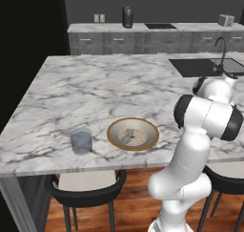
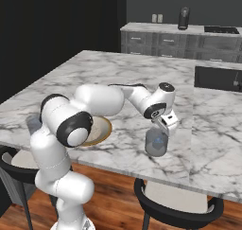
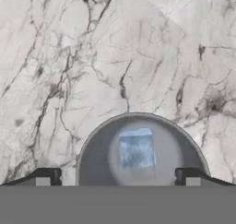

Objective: There are four ice cubes in the ice bowl. Place two ice cubes in each glass of water.

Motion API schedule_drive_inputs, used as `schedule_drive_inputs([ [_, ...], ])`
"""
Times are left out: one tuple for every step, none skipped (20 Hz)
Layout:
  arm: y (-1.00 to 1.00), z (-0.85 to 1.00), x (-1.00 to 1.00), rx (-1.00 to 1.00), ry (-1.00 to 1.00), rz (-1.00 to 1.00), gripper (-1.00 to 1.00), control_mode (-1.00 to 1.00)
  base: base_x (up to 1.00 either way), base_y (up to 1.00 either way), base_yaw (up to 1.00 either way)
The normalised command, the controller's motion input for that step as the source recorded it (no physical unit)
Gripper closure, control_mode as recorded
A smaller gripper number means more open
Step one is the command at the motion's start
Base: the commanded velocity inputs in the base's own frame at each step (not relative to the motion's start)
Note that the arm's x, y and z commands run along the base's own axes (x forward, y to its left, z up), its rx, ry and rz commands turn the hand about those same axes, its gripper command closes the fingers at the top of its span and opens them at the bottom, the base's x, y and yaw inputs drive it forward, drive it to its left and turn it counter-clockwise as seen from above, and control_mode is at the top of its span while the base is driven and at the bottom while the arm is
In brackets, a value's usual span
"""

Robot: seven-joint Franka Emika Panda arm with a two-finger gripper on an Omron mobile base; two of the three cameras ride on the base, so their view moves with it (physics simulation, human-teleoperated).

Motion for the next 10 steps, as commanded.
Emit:
schedule_drive_inputs([
  [0.19, 0.51, -0.82, 0.00, -0.25, 0.17, -1.00, -1.00, 0.00, 0.00, 0.00],
  [0.50, 0.41, -0.88, 0.00, -0.22, 0.25, -1.00, -1.00, 0.00, 0.00, 0.00],
  [0.61, 0.38, -0.94, 0.00, -0.19, 0.28, -1.00, -1.00, 0.00, 0.00, 0.00],
  [0.73, 0.34, -0.94, 0.00, -0.17, 0.33, -1.00, -1.00, 0.00, 0.00, 0.00],
  [0.74, 0.33, -0.90, -0.01, -0.14, 0.35, -1.00, -1.00, 0.00, 0.00, 0.00],
  [0.84, 0.25, -0.83, -0.03, -0.11, 0.37, -1.00, -1.00, 0.00, 0.00, 0.00],
  [0.93, 0.12, -0.84, -0.05, -0.11, 0.37, -1.00, -1.00, 0.00, 0.00, 0.00],
  [1.00, 0.02, -0.77, -0.08, -0.09, 0.37, -1.00, -1.00, 0.00, 0.00, 0.00],
  [1.00, 0.03, -0.55, -0.09, -0.04, 0.34, -1.00, -1.00, 0.00, 0.00, 0.00],
  [1.00, 0.14, -0.29, -0.11, 0.00, 0.31, -1.00, -1.00, 0.00, 0.00, 0.00],
])
